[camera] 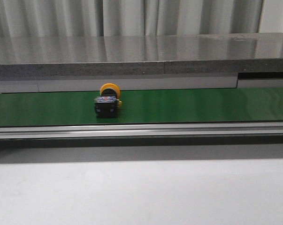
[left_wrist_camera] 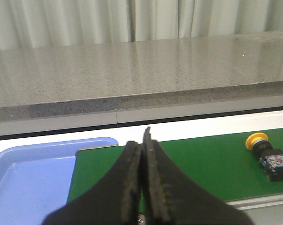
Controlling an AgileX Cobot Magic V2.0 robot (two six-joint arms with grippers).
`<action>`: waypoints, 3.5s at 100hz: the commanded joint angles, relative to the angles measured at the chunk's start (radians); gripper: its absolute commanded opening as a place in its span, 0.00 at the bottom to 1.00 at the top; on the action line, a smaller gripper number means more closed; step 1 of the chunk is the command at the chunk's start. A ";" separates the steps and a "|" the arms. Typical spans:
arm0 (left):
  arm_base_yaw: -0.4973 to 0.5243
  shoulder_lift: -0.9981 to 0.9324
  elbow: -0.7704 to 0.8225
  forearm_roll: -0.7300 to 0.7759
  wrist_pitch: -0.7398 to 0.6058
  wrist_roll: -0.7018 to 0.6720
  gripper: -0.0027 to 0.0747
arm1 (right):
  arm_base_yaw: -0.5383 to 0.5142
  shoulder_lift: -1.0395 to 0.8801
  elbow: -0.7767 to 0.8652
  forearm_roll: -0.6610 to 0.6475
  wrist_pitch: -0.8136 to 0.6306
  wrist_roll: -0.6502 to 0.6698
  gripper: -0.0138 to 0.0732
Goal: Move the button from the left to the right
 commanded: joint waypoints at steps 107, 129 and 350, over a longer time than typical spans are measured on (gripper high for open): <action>-0.010 0.007 -0.028 -0.010 -0.084 0.000 0.01 | -0.006 0.931 -0.793 0.013 0.540 -0.007 0.11; -0.010 0.007 -0.028 -0.010 -0.084 0.000 0.01 | -0.006 0.941 -0.793 0.024 0.545 -0.007 0.57; -0.010 0.007 -0.028 -0.010 -0.082 0.000 0.01 | 0.117 1.664 -1.107 0.019 0.485 -0.027 0.36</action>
